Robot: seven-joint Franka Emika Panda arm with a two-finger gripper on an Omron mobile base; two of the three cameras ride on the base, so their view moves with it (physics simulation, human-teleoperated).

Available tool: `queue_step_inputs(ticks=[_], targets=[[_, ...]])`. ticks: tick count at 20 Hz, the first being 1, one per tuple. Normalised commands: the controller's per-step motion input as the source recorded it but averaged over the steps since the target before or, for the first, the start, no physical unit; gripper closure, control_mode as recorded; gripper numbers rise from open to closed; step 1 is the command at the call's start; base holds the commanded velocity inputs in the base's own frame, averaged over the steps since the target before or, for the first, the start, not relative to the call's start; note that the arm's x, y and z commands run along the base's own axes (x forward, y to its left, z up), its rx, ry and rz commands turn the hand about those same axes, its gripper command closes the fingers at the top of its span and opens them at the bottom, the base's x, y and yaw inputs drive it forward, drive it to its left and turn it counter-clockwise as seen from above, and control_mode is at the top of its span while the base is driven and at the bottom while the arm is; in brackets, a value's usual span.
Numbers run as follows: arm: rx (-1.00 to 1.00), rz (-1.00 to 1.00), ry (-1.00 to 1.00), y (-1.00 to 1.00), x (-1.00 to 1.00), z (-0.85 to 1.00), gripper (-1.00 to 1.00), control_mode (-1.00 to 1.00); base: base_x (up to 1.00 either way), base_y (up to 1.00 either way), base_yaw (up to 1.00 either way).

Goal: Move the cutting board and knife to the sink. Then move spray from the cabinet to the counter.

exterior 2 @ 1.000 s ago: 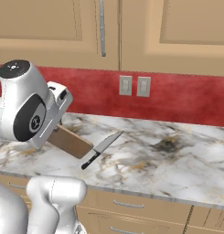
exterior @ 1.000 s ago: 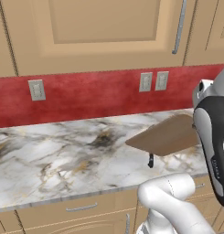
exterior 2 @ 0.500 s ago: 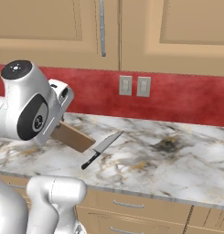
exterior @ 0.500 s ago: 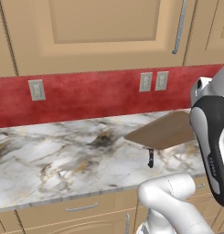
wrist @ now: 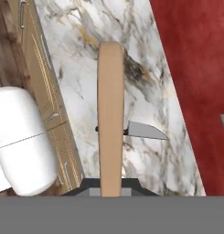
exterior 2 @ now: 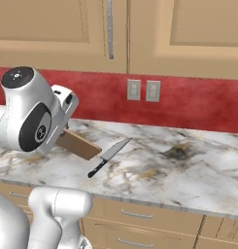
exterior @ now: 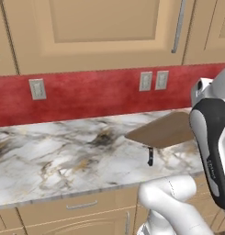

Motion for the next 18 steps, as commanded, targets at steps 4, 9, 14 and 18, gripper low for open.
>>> queue_step_inputs(ticks=[4,9,14,18], targets=[[0.0,0.0,0.0,0.0,0.0,0.0,1.0,1.0,-0.74,0.15,0.16],[0.0,0.0,0.0,0.0,0.0,0.0,1.0,1.0,-0.38,0.73,0.34],[0.0,0.0,0.0,0.0,0.0,0.0,1.0,1.0,-0.03,0.41,0.89],[0.0,0.0,0.0,0.0,0.0,0.0,1.0,1.0,-0.03,0.18,0.98]])
